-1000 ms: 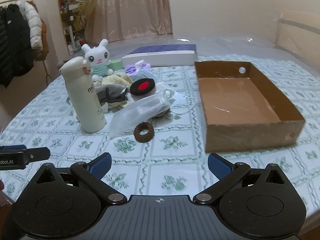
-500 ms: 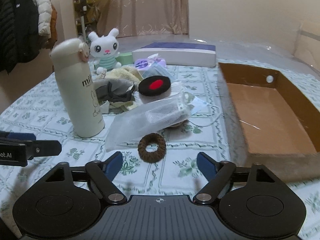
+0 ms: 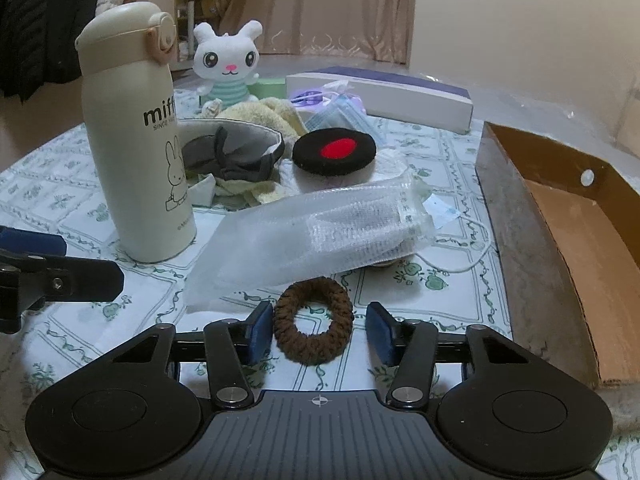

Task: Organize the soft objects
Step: 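Reach the right tool to the brown hair tie and close on it, then grasp the clear plastic bag with the left tool while the right tool holds the hair tie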

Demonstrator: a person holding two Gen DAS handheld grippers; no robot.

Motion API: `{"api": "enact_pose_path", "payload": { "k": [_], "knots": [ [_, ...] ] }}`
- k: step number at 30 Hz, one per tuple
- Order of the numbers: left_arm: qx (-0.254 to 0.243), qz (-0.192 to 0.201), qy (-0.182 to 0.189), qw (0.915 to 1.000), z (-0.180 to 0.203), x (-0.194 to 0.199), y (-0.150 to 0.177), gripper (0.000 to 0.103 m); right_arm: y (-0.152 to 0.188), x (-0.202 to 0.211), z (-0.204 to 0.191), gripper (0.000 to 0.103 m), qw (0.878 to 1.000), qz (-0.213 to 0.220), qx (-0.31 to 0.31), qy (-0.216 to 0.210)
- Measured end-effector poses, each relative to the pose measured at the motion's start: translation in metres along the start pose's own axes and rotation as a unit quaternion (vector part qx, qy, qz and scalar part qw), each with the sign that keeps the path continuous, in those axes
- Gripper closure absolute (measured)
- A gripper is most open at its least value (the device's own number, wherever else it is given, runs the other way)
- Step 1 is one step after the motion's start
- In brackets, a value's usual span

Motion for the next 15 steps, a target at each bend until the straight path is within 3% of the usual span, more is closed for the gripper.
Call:
{"api": "enact_pose_path", "payload": {
  "k": [7,15],
  "knots": [
    [-0.007,-0.002,0.011,0.9999,0.007,-0.003,0.0,0.015,-0.001,0.004,0.001,0.082,1.0,0.002,0.011,0.003],
    [-0.071,0.004,0.052,0.9961,0.034,-0.005,0.0,0.022,-0.014,0.025,0.02,0.085,0.999,0.026,-0.01,0.023]
  ]
}}
Point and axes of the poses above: each gripper's, at about its wrist camera, not at the fingertips, and x roughly against the way its jaws point, z to its right, y to its underside, the point moved 9 cm from there along -x, roughly the way its jaws point, and after that the axes turned 11 degrees about z, right-handed, at the moved point
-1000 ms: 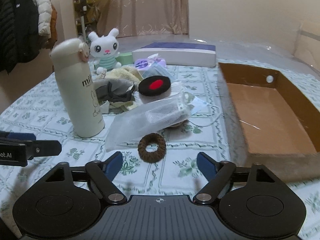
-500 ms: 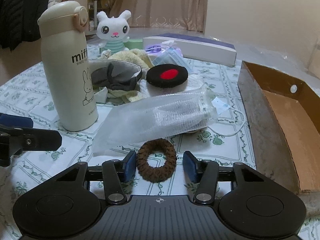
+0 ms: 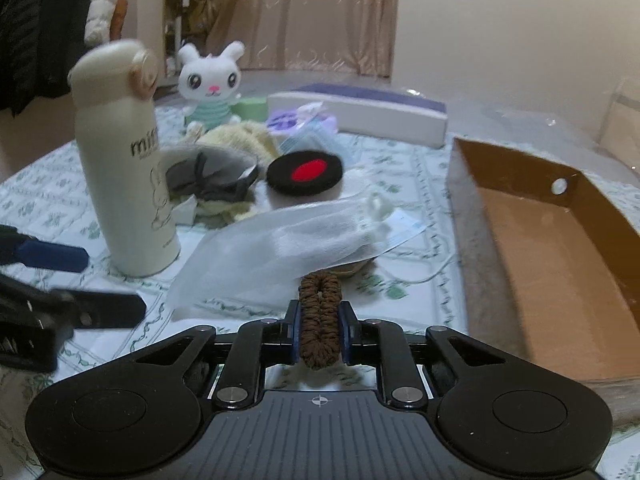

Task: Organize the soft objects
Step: 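Grasp the clear plastic bag with the left tool while the right tool holds the hair tie, then carry the bag and hair tie into the cardboard box and open both tools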

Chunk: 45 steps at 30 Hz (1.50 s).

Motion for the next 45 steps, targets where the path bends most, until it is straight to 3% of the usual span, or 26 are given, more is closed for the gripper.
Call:
{"api": "enact_pose_path", "payload": {
  "k": [5,12,16,25,31,38,45],
  "knots": [
    [-0.078,0.018,0.04,0.996,0.029,-0.007,-0.006,0.025,-0.011,0.011,0.015,0.085,1.0,0.015,-0.011,0.013],
    [-0.202,0.041,0.054,0.9769,0.064,-0.034,-0.009,0.032,-0.022,0.019,0.027,0.085,0.999,0.035,-0.019,0.023],
    [-0.24,0.042,0.045,0.9687,0.072,-0.053,-0.006,0.043,-0.023,0.021,0.036,0.085,0.999,0.038,-0.021,0.033],
    [-0.279,0.039,0.009,0.9595,0.076,-0.078,-0.003,0.07,-0.025,0.024,0.049,0.085,0.998,0.047,-0.02,0.043],
    [-0.25,0.04,-0.005,0.9674,0.072,-0.076,-0.011,0.098,-0.027,0.03,0.054,0.085,0.997,0.053,-0.027,0.044],
    [-0.133,0.049,-0.004,0.9898,0.068,-0.044,-0.034,0.1,-0.032,0.047,0.055,0.085,0.997,0.059,-0.039,0.042],
    [-0.039,0.062,0.012,0.9972,0.08,0.0,-0.052,0.101,-0.04,0.075,0.052,0.085,0.996,0.066,-0.053,0.037]
  ]
}}
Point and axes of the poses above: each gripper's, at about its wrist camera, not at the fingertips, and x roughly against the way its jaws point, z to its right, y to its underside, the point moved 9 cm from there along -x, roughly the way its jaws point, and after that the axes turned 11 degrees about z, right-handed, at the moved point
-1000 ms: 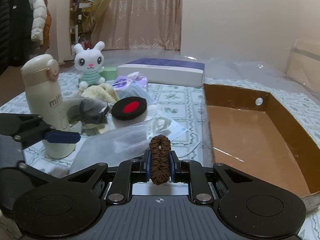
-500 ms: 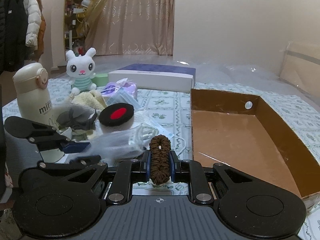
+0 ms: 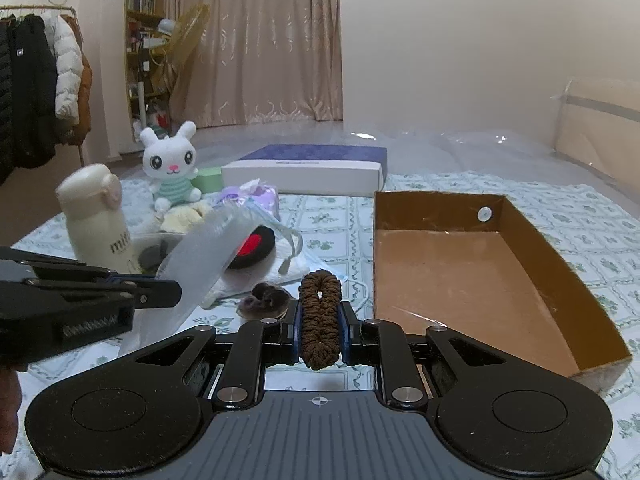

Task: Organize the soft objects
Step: 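Carry the bag and hair tie into the cardboard box and open both tools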

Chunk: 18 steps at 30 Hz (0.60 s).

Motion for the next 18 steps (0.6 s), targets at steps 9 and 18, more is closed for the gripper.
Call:
{"api": "enact_pose_path", "payload": {
  "k": [9,18],
  "knots": [
    [0.091,0.002,0.066,0.9936,0.041,0.026,-0.031,0.101,-0.019,0.04,0.026,0.085,0.999,0.015,-0.02,0.028],
    [0.123,0.001,0.115,0.9857,0.102,-0.003,-0.062,0.101,-0.046,0.051,0.095,0.085,0.996,0.04,-0.034,0.075]
  ]
}}
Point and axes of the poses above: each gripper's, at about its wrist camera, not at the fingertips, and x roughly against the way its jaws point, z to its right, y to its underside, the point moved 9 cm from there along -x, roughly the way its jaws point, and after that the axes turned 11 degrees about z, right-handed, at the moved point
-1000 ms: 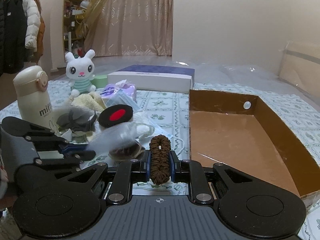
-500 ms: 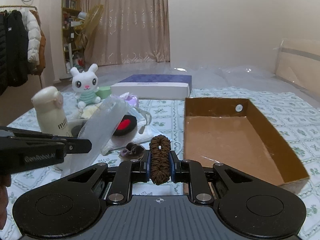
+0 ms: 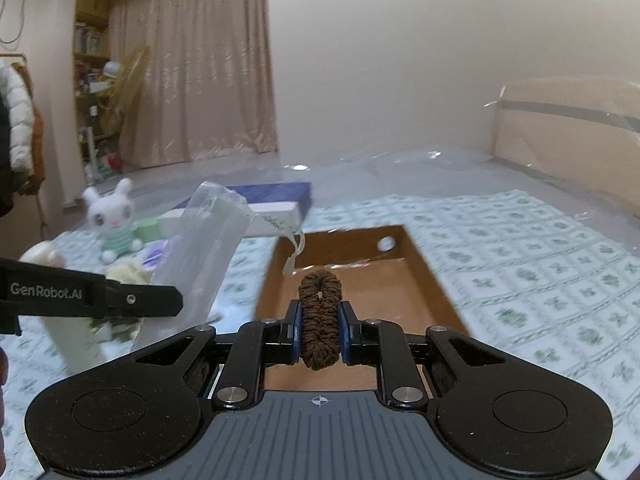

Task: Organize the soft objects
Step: 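Carry the bag and hair tie into the cardboard box and open both tools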

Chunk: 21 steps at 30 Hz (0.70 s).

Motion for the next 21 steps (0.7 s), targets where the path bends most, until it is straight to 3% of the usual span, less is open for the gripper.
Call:
{"api": "enact_pose_path", "payload": {
  "k": [8,16,18,19,21],
  "knots": [
    [0.009,-0.001,-0.011,0.9999,0.007,-0.078,-0.013,0.101,-0.016,-0.063,0.053,0.085,1.0,-0.003,-0.019,0.004],
    [0.02,-0.015,-0.035,0.9991,-0.013,-0.149,-0.014,0.1,-0.01,-0.127,0.081,0.085,0.999,-0.03,-0.03,-0.002],
    [0.02,-0.02,-0.041,0.9988,-0.018,-0.164,-0.014,0.088,-0.009,-0.137,0.086,0.085,0.999,-0.036,-0.03,0.001],
    [0.017,-0.022,-0.046,0.9986,-0.02,-0.171,-0.013,0.073,-0.008,-0.142,0.088,0.085,0.999,-0.04,-0.03,0.002],
    [0.022,-0.024,-0.046,0.9984,-0.025,-0.181,-0.012,0.071,-0.005,-0.148,0.093,0.085,0.998,-0.048,-0.031,0.002]
  ]
}}
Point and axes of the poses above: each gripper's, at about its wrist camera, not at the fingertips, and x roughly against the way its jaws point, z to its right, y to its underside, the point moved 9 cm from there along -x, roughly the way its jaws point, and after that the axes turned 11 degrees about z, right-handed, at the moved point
